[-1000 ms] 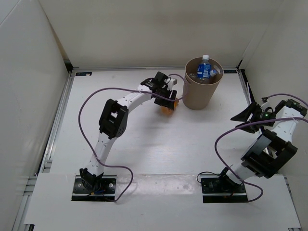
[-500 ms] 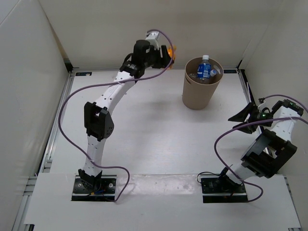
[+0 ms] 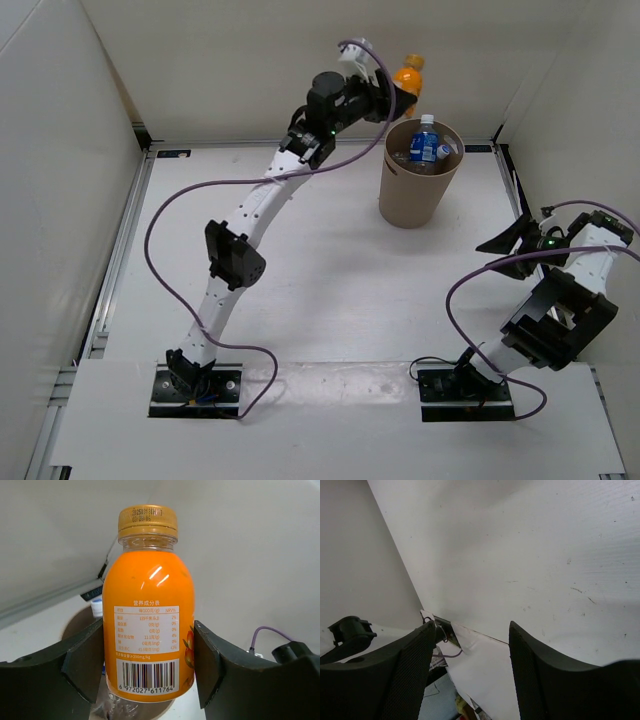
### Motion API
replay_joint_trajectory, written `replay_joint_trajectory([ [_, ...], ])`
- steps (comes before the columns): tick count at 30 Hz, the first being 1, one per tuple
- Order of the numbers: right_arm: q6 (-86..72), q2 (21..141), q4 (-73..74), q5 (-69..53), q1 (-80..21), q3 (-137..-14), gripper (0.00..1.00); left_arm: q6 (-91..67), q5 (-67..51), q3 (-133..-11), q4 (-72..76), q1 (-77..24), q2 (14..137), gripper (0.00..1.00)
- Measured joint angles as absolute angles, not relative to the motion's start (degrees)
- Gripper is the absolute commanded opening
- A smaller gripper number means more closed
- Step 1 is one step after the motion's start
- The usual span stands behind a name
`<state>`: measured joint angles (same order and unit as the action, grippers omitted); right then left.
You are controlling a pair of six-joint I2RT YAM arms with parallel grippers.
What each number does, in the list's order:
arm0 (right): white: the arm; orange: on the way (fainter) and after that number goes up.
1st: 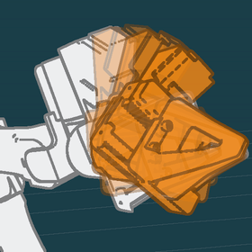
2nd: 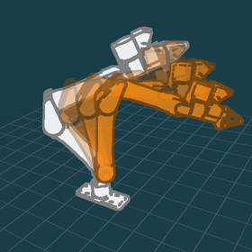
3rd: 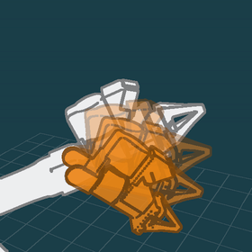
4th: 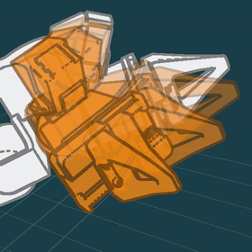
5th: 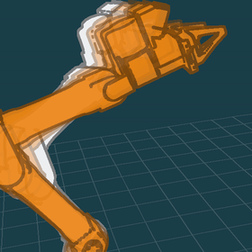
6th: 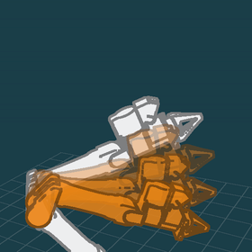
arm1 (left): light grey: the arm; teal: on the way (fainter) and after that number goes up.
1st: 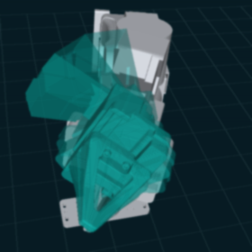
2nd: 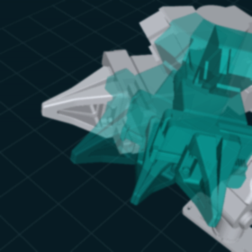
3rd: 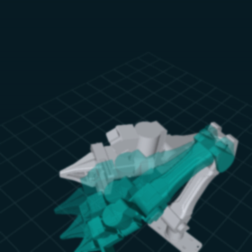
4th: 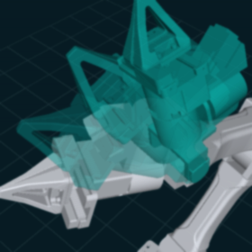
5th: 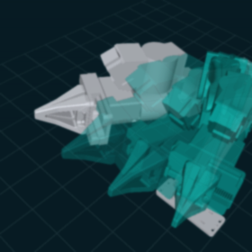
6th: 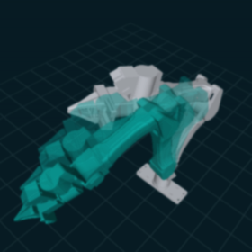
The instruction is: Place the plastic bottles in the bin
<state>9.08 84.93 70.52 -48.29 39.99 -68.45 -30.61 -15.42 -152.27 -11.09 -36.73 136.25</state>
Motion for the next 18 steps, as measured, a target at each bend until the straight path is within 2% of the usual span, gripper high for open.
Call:
replay_joint_trajectory([
  [9, 9.1, 84.9, 70.5, -49.1, 40.6, -68.4, 0.64, -34.6, -13.4, -152.9, -10.9, -39.9, 145.1, 0.62],
  [12, 9.1, 84.9, 70.5, -49.3, 40.6, -68.4, 0.64, -35.0, -13.5, -152.2, -11.1, -40.2, 145.0, 0.73],
  [14, 9.1, 84.9, 70.5, -49.5, 40.6, -68.4, 0.64, -34.8, -13.5, -151.6, -11.0, -40.3, 144.6, 0.89],
  [16, 9.1, 84.9, 70.5, -49.5, 40.6, -68.4, 0.78, -34.5, -13.5, -151.2, -11.1, -40.3, 144.4, 1.0],
  [17, 8.9, 84.9, 70.5, -49.5, 40.6, -68.4, 0.89, -34.3, -13.7, -151.0, -11.1, -40.2, 144.4, 1.0],
  [18, 8.9, 84.9, 70.5, -49.5, 40.6, -68.4, 0.9, -33.8, -14.1, -150.6, -11.2, -40.2, 144.1, 1.0],
])
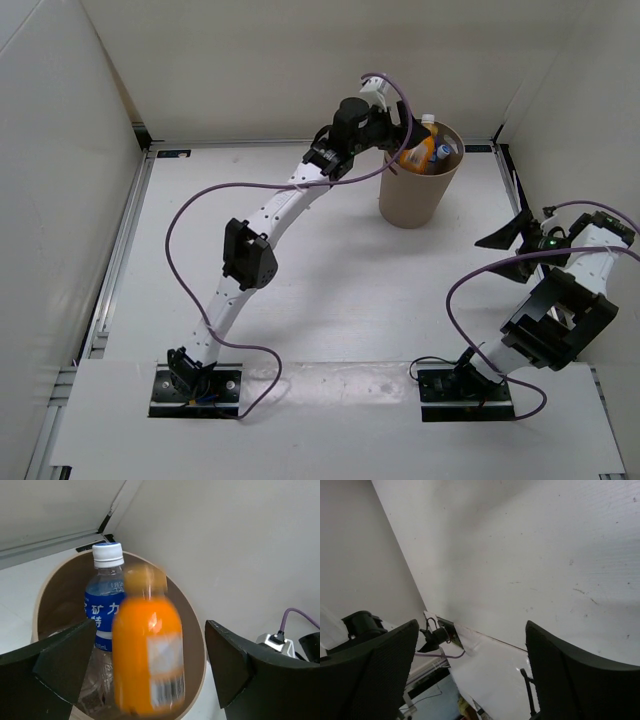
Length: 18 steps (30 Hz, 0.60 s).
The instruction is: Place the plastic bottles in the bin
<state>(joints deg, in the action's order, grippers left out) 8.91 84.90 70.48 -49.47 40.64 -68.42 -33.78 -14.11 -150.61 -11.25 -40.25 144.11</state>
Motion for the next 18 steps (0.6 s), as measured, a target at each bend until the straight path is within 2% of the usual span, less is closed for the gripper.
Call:
replay_joint_trajectory([
  [3, 8.3, 84.9, 70.1, -48.5, 40.8, -68.4, 0.9, -31.5, -14.6, -149.3, -12.3, -40.1, 142.9, 1.0],
  [9, 5.2, 84.9, 67.8, -45.7, 40.3, -69.2, 0.9, -23.5, -13.9, -139.5, -15.9, -39.3, 132.8, 1.0],
  [13, 2.2, 84.9, 66.0, -42.8, 38.1, -74.4, 0.9, -17.7, -9.7, -130.7, -16.1, -36.5, 122.2, 1.0],
  [18, -2.7, 84.9, 61.3, -34.1, 32.9, -83.1, 0.9, -13.0, -3.9, -112.6, -14.3, -26.5, 104.6, 1.0],
])
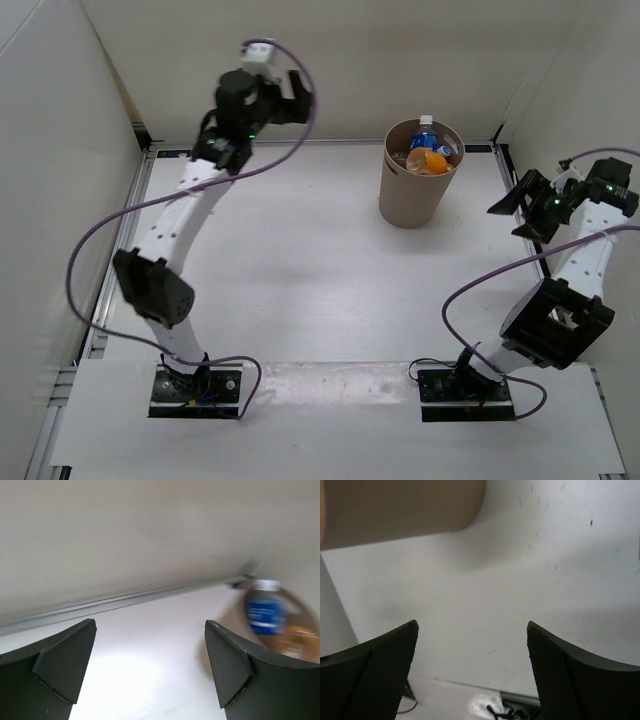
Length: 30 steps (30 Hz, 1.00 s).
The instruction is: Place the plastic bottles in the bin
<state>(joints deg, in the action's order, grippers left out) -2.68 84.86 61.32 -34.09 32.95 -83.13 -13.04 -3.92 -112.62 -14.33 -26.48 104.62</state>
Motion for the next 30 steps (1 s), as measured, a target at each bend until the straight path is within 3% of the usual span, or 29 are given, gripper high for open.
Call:
replay_joint_trajectory([
  [5, -5.7, 83.5, 55.0, -34.6, 30.5, -85.3, 0.9, -9.8, 4.6, -96.3, -15.6, -16.7, 90.3, 1.0],
  [12, -6.6, 81.8, 51.6, -34.6, 27.9, -82.3, 0.9, -11.7, 15.0, -71.4, -25.5, -15.4, 75.7, 1.0],
  [18, -4.0, 81.8, 50.7, -34.3, 22.1, -81.7, 0.9, -16.9, 23.8, -51.2, -28.6, -7.8, 61.1, 1.0],
  [24, -2.3, 78.7, 47.8, -30.6, 14.9, -78.6, 0.9, -16.7, 19.6, -31.0, -10.8, -6.0, 42.7, 1.0],
  [30, -0.5, 74.1, 46.1, -27.5, 11.5, -75.9, 0.9, -15.9, 17.5, -28.8, -10.1, -6.0, 42.6, 1.0],
])
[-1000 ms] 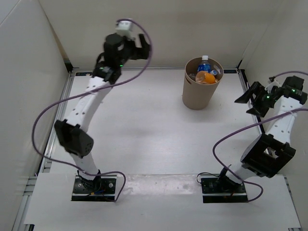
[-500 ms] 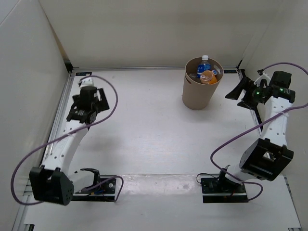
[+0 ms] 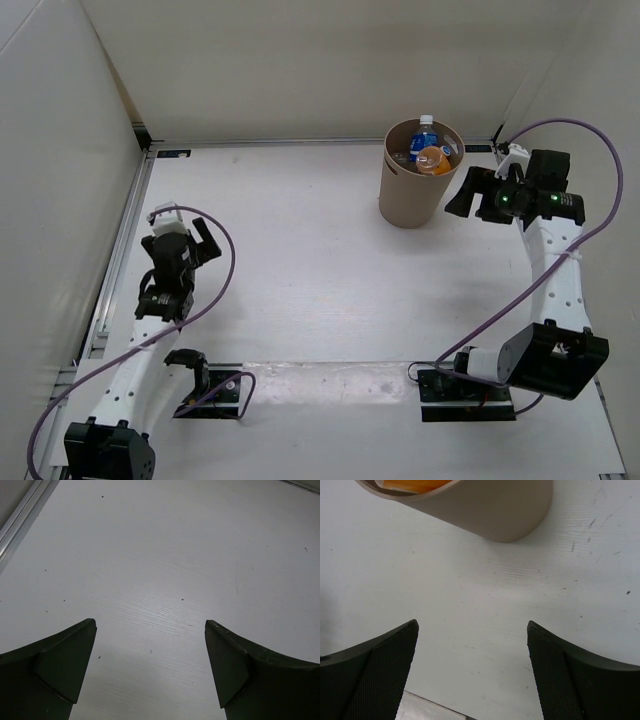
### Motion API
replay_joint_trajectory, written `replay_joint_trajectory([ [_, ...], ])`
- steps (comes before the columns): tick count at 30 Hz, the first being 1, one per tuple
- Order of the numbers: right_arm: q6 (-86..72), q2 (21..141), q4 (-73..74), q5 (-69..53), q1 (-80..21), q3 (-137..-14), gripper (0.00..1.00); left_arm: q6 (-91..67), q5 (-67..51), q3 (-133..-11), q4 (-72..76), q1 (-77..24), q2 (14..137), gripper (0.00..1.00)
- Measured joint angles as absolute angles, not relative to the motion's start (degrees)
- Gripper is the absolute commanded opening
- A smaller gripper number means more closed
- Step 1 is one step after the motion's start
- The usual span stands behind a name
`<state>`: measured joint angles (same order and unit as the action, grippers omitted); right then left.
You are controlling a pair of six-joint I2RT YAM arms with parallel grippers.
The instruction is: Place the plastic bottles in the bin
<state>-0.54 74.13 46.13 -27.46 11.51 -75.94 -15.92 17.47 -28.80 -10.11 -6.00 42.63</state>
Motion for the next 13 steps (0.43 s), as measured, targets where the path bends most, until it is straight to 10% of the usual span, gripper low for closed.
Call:
replay_joint_trajectory([
  [13, 1.7, 73.3, 43.4, -22.6, 11.2, -75.0, 0.9, -0.8, 13.9, -16.1, 6.9, -6.0, 34.6, 1.0],
])
